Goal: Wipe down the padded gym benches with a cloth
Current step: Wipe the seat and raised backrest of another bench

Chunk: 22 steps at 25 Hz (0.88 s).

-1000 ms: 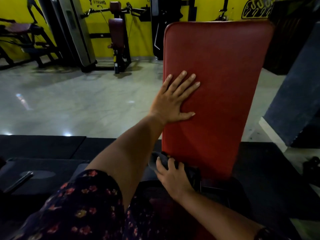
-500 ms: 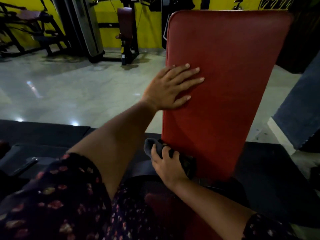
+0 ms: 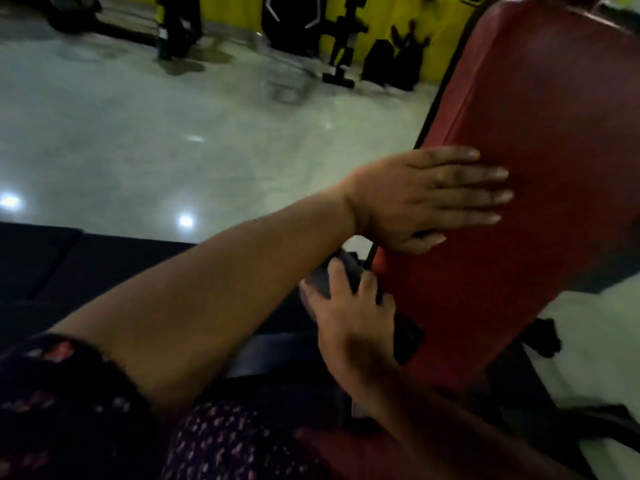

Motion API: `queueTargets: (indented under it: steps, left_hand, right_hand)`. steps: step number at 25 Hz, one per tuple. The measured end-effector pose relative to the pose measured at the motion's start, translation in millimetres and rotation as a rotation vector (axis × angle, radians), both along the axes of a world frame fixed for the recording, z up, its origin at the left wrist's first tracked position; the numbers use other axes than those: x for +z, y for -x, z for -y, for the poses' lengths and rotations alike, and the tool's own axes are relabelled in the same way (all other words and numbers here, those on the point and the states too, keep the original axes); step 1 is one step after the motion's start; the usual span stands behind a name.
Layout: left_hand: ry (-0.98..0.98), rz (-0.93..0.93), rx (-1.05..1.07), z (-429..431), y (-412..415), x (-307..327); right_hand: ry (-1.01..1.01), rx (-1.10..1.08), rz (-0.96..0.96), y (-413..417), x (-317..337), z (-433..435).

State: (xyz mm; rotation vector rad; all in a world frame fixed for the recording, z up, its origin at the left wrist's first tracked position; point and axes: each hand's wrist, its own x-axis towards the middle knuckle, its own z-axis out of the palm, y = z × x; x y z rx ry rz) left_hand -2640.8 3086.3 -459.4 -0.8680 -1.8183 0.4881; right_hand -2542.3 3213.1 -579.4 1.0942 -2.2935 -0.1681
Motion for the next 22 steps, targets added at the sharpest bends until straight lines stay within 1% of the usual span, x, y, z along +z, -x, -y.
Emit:
queueTargets:
  steps: [1, 3, 5, 8, 10, 12, 14, 16, 19, 20, 22]
  left_hand:
    - [-0.003, -0.019, -0.074, -3, 3, -4]
    - [-0.007, 0.020, -0.149, -5, 5, -5]
    - [0.007, 0.098, -0.121, -6, 4, -7]
    - [0.064, 0.198, -0.009, -8, -9, -10]
    - [0.101, 0.270, 0.060, -7, -19, -8]
    - [0.147, 0.356, 0.127, -3, -29, 1]
    - [0.189, 0.452, 0.191, -2, -43, 13]
    - [0.261, 0.589, 0.286, -2, -58, 29]
    - [0.408, 0.825, 0.412, -3, -79, 60]
    - [0.391, 0.925, 0.430, -5, -83, 75]
    - [0.258, 1.116, 0.436, -10, -90, 98]
  right_hand:
    - [-0.062, -0.045, -0.001, -1, 3, 4]
    - [-0.302, -0.103, 0.040, -7, -21, 0]
    - [-0.525, -0.112, 0.086, -18, -40, -4]
    - [-0.837, -0.197, 0.337, -31, -19, 11]
    - [-0.951, -0.195, 0.447, -33, -5, 22]
    - [-0.922, -0.203, 0.488, -37, 14, 20]
    - [-0.828, -0.242, 0.562, -42, 34, 7]
    - [-0.805, -0.300, 0.628, -52, 70, -8]
    - [-0.644, -0.404, 0.772, -55, 115, -49]
    - [-0.626, -0.419, 0.836, -53, 134, -64]
    - [-0.583, -0.411, 0.911, -52, 168, -94]
